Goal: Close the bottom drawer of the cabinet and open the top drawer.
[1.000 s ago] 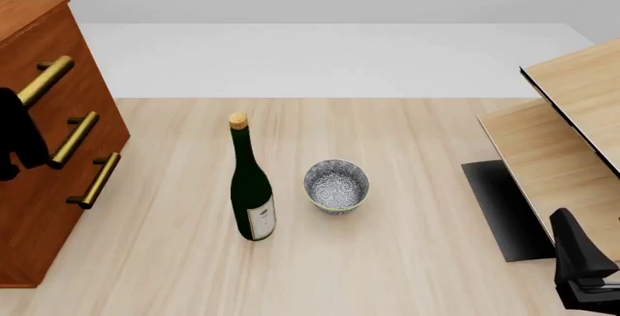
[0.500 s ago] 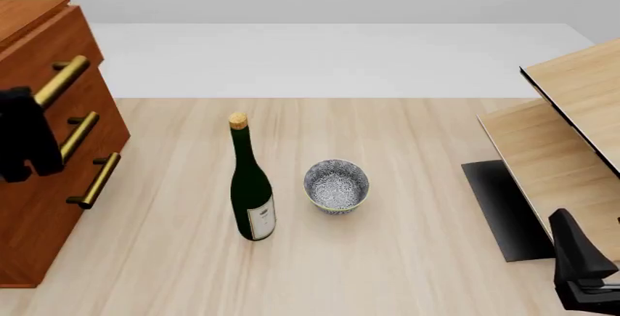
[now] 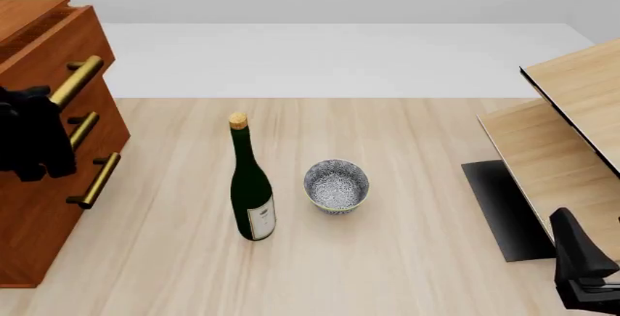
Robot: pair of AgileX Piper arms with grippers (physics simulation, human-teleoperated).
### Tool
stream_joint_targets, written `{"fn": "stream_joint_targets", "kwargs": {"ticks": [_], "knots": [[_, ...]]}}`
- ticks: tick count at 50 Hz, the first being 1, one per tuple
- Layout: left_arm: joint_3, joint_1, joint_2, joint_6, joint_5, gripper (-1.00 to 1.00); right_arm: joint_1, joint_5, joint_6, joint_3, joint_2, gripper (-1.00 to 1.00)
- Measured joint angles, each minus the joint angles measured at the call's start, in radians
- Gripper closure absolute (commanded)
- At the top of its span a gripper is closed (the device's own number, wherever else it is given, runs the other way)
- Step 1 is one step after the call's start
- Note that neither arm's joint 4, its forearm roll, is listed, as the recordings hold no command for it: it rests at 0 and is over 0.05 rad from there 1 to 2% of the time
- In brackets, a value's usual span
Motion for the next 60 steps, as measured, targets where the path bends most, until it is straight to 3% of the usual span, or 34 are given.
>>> {"fn": "stream_joint_targets", "kwargs": {"ticks": [60], "knots": [[0.016,-0.151,-0.021,0.019,0.008,1.0,-0.009,0.004,0.012,-0.004,-0.002,-1.0]]}}
